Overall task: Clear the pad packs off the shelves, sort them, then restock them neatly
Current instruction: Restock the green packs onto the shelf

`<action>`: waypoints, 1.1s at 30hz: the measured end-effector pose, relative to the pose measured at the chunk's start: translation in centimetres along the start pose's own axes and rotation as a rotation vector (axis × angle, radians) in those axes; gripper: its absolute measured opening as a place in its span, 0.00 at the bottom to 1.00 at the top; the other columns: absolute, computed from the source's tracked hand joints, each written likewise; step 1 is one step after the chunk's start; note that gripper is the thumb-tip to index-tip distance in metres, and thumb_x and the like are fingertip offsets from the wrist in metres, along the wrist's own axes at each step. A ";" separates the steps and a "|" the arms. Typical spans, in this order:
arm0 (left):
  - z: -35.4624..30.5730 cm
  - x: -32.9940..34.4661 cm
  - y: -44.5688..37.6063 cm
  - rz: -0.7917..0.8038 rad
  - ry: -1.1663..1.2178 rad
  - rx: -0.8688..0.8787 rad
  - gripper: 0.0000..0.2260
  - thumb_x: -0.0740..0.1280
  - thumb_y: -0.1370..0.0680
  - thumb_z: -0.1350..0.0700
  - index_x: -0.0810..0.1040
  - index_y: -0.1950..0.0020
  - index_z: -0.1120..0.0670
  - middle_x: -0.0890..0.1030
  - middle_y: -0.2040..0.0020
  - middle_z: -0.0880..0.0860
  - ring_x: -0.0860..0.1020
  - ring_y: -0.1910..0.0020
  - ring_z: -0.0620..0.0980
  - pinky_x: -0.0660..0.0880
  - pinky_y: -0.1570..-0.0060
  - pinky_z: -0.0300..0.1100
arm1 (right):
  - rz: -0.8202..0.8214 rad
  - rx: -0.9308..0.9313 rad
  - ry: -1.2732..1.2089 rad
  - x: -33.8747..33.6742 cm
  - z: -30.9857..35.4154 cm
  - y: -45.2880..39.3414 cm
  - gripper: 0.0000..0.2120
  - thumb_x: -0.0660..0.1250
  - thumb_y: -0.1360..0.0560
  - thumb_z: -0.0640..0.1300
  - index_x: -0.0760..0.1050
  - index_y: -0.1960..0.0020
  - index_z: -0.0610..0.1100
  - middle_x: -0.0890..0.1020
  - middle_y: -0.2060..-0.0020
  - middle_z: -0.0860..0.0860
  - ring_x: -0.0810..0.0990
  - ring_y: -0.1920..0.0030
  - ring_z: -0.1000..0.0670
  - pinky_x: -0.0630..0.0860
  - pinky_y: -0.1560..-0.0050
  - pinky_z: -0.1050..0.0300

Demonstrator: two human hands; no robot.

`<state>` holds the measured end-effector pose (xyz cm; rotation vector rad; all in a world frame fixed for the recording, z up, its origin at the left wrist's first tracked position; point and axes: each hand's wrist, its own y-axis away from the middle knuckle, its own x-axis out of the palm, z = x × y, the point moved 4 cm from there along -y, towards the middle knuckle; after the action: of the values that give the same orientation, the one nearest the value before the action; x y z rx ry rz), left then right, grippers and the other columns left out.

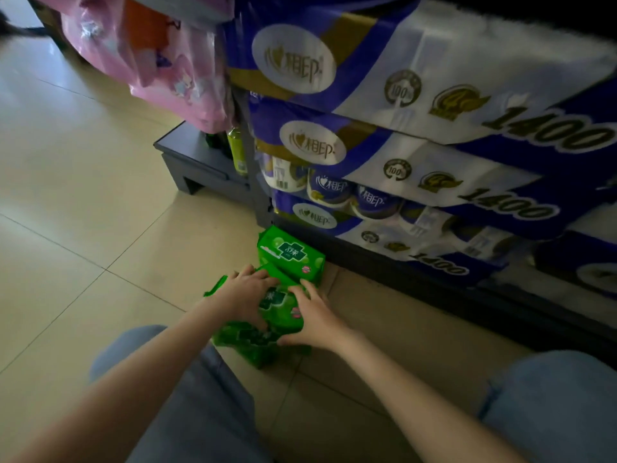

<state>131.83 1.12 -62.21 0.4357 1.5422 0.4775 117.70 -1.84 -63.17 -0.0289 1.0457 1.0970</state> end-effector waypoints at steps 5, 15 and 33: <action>-1.9 -10.0 0.7 -0.143 0.312 0.217 0.46 0.71 0.40 0.36 0.61 0.26 0.51 0.68 0.32 0.52 0.65 0.33 0.53 0.58 0.33 0.41 | -0.218 -0.048 0.133 -11.4 0.5 4.1 0.35 0.75 0.34 0.56 0.63 0.32 0.53 0.61 0.34 0.51 0.65 0.34 0.45 0.70 0.38 0.47; -5.1 -32.9 13.3 -1.585 0.113 0.413 0.22 0.61 0.23 0.49 0.70 0.32 0.59 0.74 0.38 0.59 0.69 0.38 0.56 0.62 0.39 0.46 | -0.967 -0.289 0.109 -37.8 10.7 23.7 0.27 0.72 0.43 0.63 0.73 0.47 0.53 0.77 0.45 0.53 0.77 0.46 0.52 0.76 0.49 0.55; -2.1 -48.7 4.4 -1.023 0.149 0.018 0.28 0.57 0.19 0.55 0.47 0.23 0.50 0.45 0.22 0.57 0.49 0.24 0.57 0.53 0.27 0.52 | -1.202 0.006 0.932 -54.0 14.4 10.7 0.19 0.56 0.23 0.31 0.70 0.33 0.39 0.73 0.39 0.40 0.66 0.37 0.40 0.69 0.45 0.47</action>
<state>130.89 -21.95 -19.04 -0.4019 1.6888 -0.3095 116.56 -27.67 -12.51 -1.1049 1.4962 -0.0979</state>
